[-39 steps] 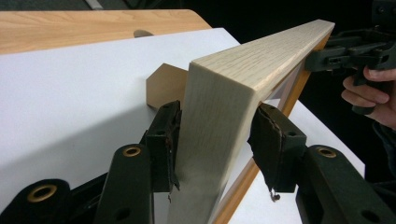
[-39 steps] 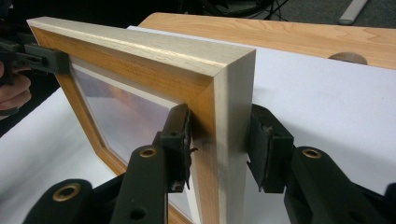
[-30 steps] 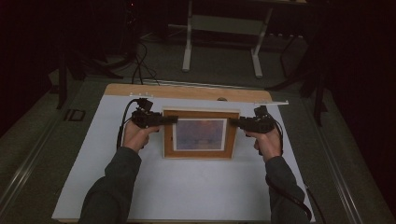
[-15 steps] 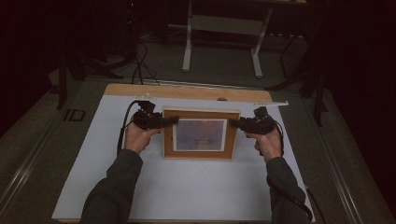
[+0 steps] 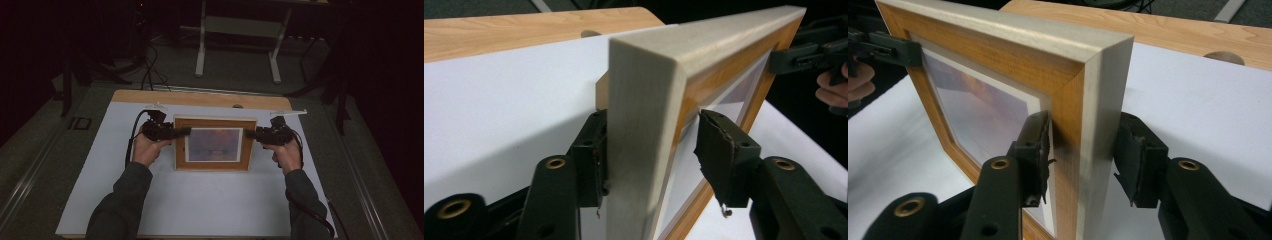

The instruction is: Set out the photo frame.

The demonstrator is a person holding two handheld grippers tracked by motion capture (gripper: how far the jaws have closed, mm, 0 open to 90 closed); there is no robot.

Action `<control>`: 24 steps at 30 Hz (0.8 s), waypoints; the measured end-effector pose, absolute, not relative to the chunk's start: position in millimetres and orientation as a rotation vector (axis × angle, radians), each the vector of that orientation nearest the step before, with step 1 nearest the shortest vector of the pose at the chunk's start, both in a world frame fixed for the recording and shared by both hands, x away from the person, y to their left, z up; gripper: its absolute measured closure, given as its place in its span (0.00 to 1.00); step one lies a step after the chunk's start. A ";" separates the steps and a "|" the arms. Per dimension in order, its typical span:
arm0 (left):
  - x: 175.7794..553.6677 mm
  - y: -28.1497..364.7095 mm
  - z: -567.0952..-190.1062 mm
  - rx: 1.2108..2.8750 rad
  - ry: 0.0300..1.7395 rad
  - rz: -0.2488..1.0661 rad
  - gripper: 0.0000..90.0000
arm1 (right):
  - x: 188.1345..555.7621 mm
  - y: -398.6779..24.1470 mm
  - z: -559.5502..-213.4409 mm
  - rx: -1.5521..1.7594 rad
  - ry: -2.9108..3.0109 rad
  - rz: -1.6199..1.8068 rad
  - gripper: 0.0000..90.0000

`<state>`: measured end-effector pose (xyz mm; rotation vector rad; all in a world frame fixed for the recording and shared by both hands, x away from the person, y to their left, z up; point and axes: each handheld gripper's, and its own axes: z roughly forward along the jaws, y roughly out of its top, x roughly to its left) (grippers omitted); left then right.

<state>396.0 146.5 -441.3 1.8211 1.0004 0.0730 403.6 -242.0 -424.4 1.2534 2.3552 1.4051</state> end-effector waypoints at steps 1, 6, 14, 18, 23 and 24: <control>395.2 145.9 -441.2 1.821 1.001 0.079 0.53 | 403.3 -241.9 -424.9 1.256 2.354 1.404 0.63; 392.7 147.1 -439.3 1.826 0.998 0.102 0.51 | 401.1 -243.4 -427.5 1.249 2.361 1.390 0.58; 386.2 155.2 -434.0 1.820 0.997 0.134 0.50 | 396.7 -248.4 -425.6 1.234 2.366 1.385 0.53; 379.7 162.2 -430.7 1.814 1.000 0.165 0.49 | 392.9 -252.4 -422.9 1.217 2.371 1.373 0.52; 370.4 167.4 -430.2 1.809 1.012 0.202 0.49 | 390.0 -257.3 -423.0 1.225 2.378 1.372 0.51; 366.9 168.3 -430.5 1.807 1.013 0.207 0.49 | 388.0 -259.1 -425.2 1.228 2.383 1.372 0.51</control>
